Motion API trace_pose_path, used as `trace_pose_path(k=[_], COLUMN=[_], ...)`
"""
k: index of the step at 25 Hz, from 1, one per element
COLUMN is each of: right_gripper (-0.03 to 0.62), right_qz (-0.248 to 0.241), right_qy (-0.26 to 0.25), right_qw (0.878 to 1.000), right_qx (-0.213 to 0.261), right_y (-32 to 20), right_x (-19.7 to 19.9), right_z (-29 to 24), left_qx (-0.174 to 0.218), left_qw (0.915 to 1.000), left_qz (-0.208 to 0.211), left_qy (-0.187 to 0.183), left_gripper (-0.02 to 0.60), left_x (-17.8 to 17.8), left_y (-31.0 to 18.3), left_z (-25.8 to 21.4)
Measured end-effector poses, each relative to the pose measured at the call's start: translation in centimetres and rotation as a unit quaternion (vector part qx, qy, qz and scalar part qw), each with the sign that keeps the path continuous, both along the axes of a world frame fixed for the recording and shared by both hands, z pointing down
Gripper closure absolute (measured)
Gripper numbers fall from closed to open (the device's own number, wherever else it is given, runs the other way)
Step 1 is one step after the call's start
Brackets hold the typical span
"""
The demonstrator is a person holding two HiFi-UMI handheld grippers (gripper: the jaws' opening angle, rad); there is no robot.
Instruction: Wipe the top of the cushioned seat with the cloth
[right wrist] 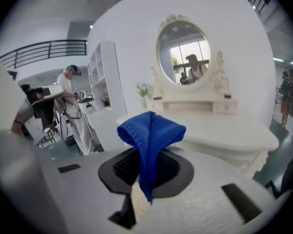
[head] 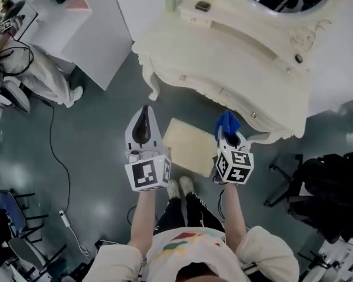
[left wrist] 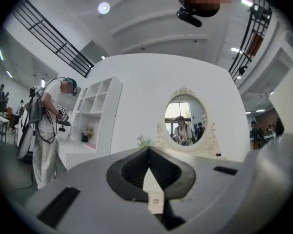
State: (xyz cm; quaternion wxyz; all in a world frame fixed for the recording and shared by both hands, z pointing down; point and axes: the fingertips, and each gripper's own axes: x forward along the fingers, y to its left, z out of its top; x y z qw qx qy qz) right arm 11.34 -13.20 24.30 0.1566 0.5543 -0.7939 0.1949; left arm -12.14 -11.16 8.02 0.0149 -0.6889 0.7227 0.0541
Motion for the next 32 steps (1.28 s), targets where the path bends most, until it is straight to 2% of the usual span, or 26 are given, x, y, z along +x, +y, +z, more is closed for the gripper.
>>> trace_pose_path(k=[3, 6, 8, 11, 13, 16, 19, 25, 32], right_gripper=[0.559, 0.559, 0.559, 0.559, 0.559, 0.559, 0.559, 0.559, 0.559], right_qz=[-0.034, -0.063, -0.088, -0.128, -0.151, -0.179, -0.198, -0.228, -0.247], right_qy=[-0.006, -0.003, -0.005, -0.01, -0.025, -0.037, -0.04, -0.033, -0.045], right_qw=[0.995, 0.984, 0.974, 0.954, 0.941, 0.927, 0.919, 0.911, 0.906], right_qx=[0.089, 0.167, 0.209, 0.271, 0.301, 0.326, 0.337, 0.343, 0.341], right_y=[-0.2, 1.4, 3.2, 5.4, 7.3, 10.2, 12.5, 15.5, 16.9], right_x=[-3.2, -6.1, -8.3, -11.3, -13.0, -14.4, -14.9, -15.7, -16.0], right_z=[-9.7, -17.4, -21.2, -26.7, -29.3, -31.1, -31.6, -31.4, -30.8], left_qx=[0.005, 0.003, 0.002, 0.023, 0.036, 0.047, 0.052, 0.053, 0.061], left_qw=[1.0, 0.9997, 0.9992, 0.9986, 0.9973, 0.995, 0.9936, 0.9925, 0.991], left_qz=[-0.007, -0.019, -0.035, -0.042, -0.049, -0.068, -0.078, -0.089, -0.097], left_qy=[-0.001, -0.011, -0.017, -0.023, -0.04, -0.056, -0.063, -0.066, -0.068], left_gripper=[0.577, 0.578, 0.578, 0.578, 0.577, 0.577, 0.578, 0.577, 0.577], left_x=[-0.7, -1.5, -2.1, -2.3, -2.7, -3.1, -3.0, -3.1, -2.8], left_y=[2.6, 5.8, 8.1, 10.0, 11.2, 13.2, 15.0, 17.6, 18.8], left_z=[-4.4, -7.7, -9.6, -13.1, -14.8, -15.9, -16.4, -16.2, -16.2])
